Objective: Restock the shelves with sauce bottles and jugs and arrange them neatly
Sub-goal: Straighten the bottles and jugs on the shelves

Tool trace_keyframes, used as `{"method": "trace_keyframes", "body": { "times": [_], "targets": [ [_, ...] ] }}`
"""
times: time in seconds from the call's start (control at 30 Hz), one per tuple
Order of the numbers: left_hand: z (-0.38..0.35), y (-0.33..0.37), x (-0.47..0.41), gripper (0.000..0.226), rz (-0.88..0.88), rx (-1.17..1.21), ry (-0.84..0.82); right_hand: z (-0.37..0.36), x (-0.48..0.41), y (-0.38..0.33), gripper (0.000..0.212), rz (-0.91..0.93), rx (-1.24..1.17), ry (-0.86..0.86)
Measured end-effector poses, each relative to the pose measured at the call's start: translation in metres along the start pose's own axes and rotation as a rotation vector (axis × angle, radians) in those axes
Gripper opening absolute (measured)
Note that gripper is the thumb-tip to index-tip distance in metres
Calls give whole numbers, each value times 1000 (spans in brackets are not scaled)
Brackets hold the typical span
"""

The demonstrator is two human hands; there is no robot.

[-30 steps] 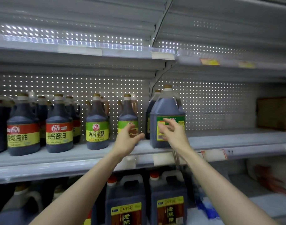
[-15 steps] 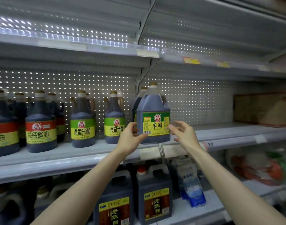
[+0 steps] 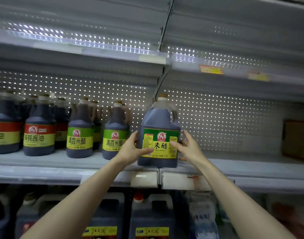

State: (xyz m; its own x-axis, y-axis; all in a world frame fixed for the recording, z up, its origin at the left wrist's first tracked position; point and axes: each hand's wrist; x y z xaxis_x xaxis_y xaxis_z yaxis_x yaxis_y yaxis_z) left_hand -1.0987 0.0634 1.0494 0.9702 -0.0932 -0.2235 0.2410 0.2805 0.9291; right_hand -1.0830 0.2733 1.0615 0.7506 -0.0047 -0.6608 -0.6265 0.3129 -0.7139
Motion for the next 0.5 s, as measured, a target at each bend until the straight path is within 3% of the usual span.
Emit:
{"method": "trace_keyframes", "body": {
  "times": [0.17, 0.5],
  "targets": [
    [-5, -2, -13, 87, 17, -17, -31, -3, -16, 21, 48, 46, -25, -113],
    [-7, -9, -32, 80, -17, -44, -1, 1, -30, 44, 58, 121, 19, -166]
  ]
}}
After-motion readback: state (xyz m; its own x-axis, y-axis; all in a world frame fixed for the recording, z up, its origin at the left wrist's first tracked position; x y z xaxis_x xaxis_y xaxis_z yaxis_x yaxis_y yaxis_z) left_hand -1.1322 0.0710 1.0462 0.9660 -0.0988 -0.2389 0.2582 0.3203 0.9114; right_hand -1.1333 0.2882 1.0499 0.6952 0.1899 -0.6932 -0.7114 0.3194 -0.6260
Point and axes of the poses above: each hand's wrist, its own x-axis away from the middle knuckle, its own z-axis out of the back of the hand, y = z × x, and after that the axes turned 14 degrees about z, right-handed
